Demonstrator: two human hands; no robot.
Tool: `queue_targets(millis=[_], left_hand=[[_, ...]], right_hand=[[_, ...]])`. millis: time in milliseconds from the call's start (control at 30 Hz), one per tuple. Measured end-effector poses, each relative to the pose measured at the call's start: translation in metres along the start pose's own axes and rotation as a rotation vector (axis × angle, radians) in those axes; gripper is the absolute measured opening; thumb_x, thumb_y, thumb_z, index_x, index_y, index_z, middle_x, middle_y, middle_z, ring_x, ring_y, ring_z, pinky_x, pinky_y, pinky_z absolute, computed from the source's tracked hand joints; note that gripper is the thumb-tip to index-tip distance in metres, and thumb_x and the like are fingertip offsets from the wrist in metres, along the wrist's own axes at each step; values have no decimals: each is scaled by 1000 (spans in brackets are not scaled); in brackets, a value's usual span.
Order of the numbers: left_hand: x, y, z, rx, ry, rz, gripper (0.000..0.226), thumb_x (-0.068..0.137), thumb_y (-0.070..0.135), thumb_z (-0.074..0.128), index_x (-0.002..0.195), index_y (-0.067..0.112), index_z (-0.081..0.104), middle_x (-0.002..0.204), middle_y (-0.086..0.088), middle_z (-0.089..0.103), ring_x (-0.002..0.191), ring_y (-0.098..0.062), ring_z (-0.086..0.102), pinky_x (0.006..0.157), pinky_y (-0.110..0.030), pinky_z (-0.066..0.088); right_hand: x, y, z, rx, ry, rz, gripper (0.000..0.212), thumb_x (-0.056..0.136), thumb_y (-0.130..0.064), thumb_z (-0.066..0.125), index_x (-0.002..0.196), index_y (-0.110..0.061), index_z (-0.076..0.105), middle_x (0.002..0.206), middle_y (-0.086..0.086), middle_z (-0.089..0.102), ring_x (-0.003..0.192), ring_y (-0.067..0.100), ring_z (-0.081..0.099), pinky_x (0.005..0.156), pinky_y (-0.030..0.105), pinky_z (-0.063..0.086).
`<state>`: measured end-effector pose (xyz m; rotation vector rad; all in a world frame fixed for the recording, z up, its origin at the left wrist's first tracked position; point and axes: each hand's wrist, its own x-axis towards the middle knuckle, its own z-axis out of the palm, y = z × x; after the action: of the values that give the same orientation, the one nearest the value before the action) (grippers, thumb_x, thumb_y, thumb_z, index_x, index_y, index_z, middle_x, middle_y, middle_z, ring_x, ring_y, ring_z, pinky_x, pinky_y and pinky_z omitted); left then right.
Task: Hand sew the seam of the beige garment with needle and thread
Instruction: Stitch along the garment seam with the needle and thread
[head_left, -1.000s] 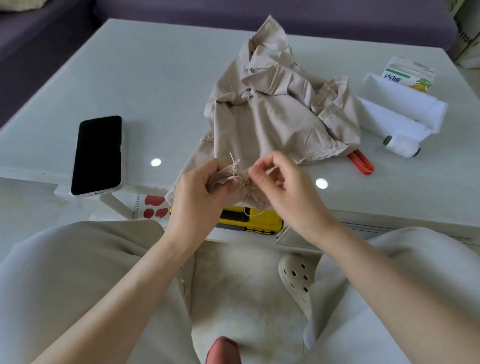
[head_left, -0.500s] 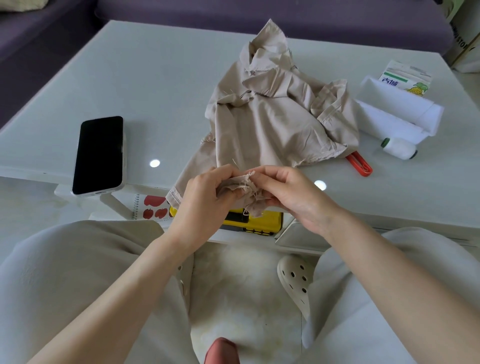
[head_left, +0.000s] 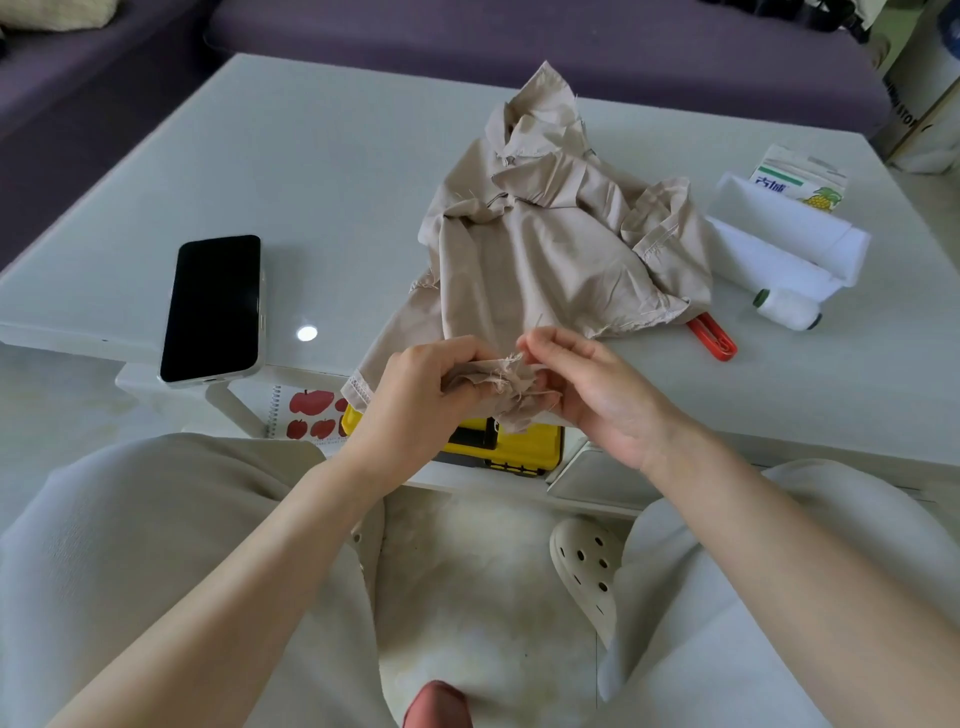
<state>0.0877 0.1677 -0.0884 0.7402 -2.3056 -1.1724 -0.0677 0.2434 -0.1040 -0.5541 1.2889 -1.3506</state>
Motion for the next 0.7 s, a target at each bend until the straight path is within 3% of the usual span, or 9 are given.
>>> queue_targets(millis=[167, 300, 367, 433, 500, 567, 633, 700], left_hand=[[-1, -6, 1, 34, -33, 3, 19, 87, 3, 62, 82, 21, 64, 54, 29, 55, 55, 7, 50, 52, -5, 34], [-3, -10, 5, 37, -120, -18, 5, 86, 4, 62, 84, 5, 67, 57, 10, 56, 52, -1, 47, 51, -10, 35], [-3, -10, 7, 45, -158, -13, 5, 85, 8, 65, 84, 3, 67, 66, -3, 61, 59, -9, 47, 55, -15, 36], [-2, -9, 9, 49, -169, -16, 6, 84, 9, 66, 80, 6, 65, 68, 0, 61, 63, -9, 51, 57, -15, 38], [0, -8, 11, 60, -163, -22, 3, 84, 9, 67, 82, 11, 66, 71, 8, 60, 66, -2, 52, 60, -14, 40], [1, -7, 12, 73, -155, -31, 4, 84, 10, 67, 87, 7, 68, 76, 5, 63, 67, -6, 52, 63, -15, 40], [2, -8, 14, 88, -155, -38, 10, 84, 12, 66, 89, 2, 68, 79, -2, 64, 66, -10, 51, 60, -15, 38], [3, -9, 15, 100, -163, -36, 13, 85, 13, 66, 89, 0, 67, 80, -7, 64, 66, -14, 50, 57, -16, 36]], right_hand=[[3, -9, -11, 60, 232, -112, 14, 91, -16, 59, 80, -19, 66, 71, -8, 55, 61, 4, 43, 49, 14, 38], [0, -16, -14, -309, 352, -295, 17, 94, -17, 57, 81, -21, 67, 72, -9, 55, 68, 2, 49, 63, 14, 43], [-3, -19, -15, -182, 325, -312, 17, 97, -12, 51, 84, -15, 63, 81, -5, 63, 80, 7, 60, 75, 19, 49], [-8, -25, -17, 118, 254, -271, 22, 100, -8, 43, 82, -10, 57, 82, 2, 66, 84, 14, 67, 80, 24, 54], [-15, -28, -20, 372, 217, -215, 26, 101, -9, 37, 80, -9, 52, 67, 0, 63, 65, 11, 65, 64, 21, 55], [-24, -29, -25, 404, 242, -178, 28, 102, -12, 35, 78, -12, 48, 54, -6, 48, 44, 4, 44, 43, 15, 41], [-32, -27, -32, 201, 283, -179, 30, 103, -12, 31, 76, -15, 44, 51, -9, 38, 40, 2, 26, 35, 13, 24], [-40, -22, -39, -49, 316, -178, 29, 102, -10, 30, 77, -15, 43, 53, -9, 42, 38, 3, 22, 35, 13, 18]])
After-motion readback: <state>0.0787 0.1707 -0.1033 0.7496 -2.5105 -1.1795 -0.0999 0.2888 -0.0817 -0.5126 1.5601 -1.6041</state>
